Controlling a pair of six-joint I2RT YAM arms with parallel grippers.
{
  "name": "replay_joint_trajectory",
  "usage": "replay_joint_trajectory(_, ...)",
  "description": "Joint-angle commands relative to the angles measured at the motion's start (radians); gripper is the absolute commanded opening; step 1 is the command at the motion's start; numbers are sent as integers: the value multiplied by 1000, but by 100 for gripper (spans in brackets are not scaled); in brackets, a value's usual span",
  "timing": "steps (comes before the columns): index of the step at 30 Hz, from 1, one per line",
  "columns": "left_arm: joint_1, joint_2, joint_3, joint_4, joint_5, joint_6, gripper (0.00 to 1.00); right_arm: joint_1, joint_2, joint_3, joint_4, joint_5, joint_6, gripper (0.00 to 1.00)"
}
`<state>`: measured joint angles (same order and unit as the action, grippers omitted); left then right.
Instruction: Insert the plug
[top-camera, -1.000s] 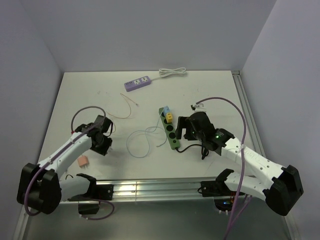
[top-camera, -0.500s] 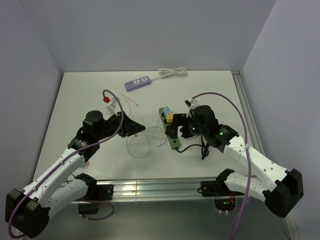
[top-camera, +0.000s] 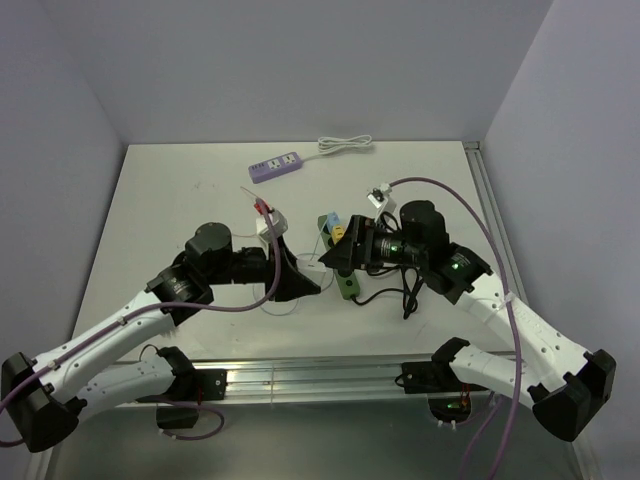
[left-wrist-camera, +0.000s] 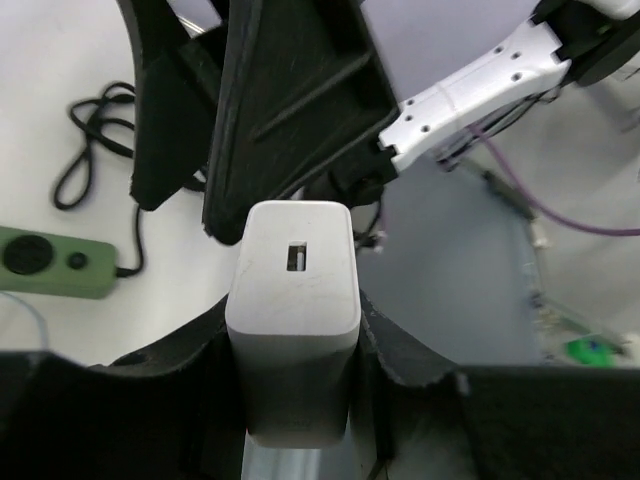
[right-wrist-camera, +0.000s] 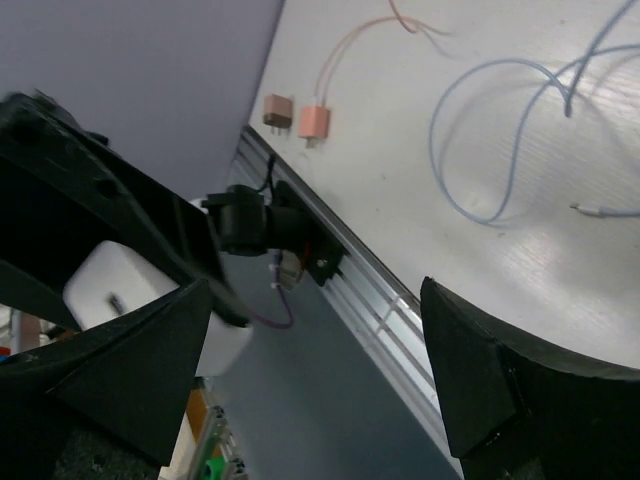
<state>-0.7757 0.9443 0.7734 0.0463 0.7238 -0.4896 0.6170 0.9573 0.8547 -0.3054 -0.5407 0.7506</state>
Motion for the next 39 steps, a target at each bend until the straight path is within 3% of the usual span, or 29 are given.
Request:
replay_joint_trajectory(1,-72,-13,75,-109,-228,223,0,-5,-26,135,-61,10,49,91)
replay_joint_trajectory(8,-122,-88,1,-23,-261,381,1,27,-2,259,-159,-4,1,89)
replay_joint_trajectory(13,-134,-69,56,-109,-293,440,0,97,53,363,-277,45,-60,89)
replay_joint_trajectory(32,-229,4,107,-152,-409,479,0,308,201,386,-274,191,-50,87)
replay_joint_trajectory(39,-243,-19,98,-143,-429,513,0,325,233,342,-239,185,-23,77)
